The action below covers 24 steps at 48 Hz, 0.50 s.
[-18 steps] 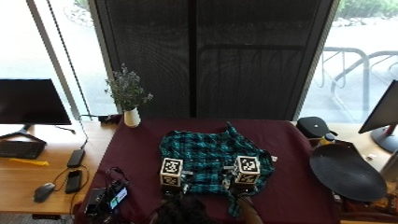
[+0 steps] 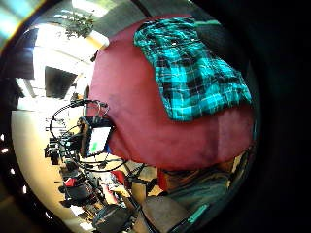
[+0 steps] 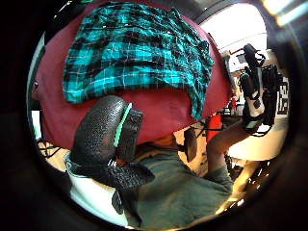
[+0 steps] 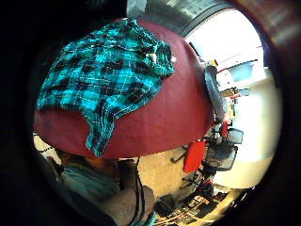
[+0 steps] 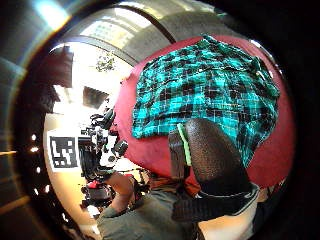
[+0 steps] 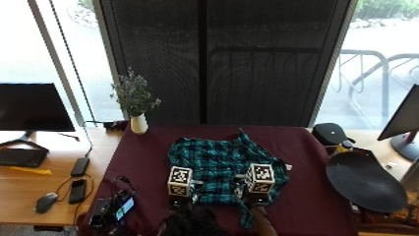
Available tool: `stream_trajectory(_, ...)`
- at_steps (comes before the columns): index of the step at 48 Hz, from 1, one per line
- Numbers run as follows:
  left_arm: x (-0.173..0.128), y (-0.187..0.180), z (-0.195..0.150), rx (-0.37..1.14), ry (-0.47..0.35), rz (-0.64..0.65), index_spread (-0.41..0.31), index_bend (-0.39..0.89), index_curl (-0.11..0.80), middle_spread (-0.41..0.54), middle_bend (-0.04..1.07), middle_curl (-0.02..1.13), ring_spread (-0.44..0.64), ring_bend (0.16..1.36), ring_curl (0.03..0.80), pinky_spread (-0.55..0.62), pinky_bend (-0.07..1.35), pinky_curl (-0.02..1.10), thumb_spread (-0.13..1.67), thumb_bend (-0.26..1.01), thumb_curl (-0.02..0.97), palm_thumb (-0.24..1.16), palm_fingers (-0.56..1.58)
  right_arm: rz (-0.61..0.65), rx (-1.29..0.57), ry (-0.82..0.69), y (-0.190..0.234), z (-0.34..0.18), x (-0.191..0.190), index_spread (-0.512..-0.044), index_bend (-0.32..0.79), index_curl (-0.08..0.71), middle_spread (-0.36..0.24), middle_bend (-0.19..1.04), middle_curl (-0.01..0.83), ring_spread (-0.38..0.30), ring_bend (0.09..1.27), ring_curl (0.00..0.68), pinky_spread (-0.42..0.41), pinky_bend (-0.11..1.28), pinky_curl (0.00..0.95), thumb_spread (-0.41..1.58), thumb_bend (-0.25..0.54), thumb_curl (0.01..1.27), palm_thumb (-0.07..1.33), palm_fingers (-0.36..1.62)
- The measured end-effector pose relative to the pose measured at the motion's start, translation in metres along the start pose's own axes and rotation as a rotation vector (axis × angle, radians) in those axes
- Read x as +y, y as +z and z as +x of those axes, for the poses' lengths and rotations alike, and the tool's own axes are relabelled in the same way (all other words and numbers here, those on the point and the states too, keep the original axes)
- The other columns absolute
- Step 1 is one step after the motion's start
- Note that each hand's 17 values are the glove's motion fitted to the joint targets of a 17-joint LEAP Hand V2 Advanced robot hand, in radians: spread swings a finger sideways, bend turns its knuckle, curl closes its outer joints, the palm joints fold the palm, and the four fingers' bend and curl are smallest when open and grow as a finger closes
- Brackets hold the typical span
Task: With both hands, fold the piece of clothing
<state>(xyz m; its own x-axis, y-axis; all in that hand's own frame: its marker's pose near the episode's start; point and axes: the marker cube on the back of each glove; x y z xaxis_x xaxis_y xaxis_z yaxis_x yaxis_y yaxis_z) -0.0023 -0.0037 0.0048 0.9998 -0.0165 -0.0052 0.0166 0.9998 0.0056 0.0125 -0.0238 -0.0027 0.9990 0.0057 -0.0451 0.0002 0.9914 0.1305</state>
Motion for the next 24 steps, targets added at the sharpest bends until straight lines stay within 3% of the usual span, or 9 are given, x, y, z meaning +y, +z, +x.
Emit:
stream_trajectory(3,0.001,-0.002,-0.001,-0.001,-0.006,0.006,-0.096,0.14,0.178,-0.024,0.29,0.29,0.13,0.52,0.257,0.25,0.37,0.19,1.07,0.05,0.187,0.25,0.47,-0.109,-0.054,0.004,0.007,-0.007,0.014,-0.356,0.16,0.215,0.019,0.18,0.191,0.153,0.27,0.167,0.278,0.53,0.260,1.17,0.177,0.20,0.39,0.27)
stream_trajectory(24,0.002,-0.004,0.002,0.012,0.024,-0.013,-0.100,0.13,0.244,-0.025,0.28,0.37,0.14,0.53,0.299,0.27,0.37,0.25,1.14,-0.02,0.260,0.27,0.44,-0.154,-0.063,-0.036,-0.003,-0.008,0.024,-0.366,0.15,0.271,0.016,0.17,0.254,0.163,0.28,0.223,0.286,0.55,0.312,1.25,0.082,0.27,0.44,0.24)
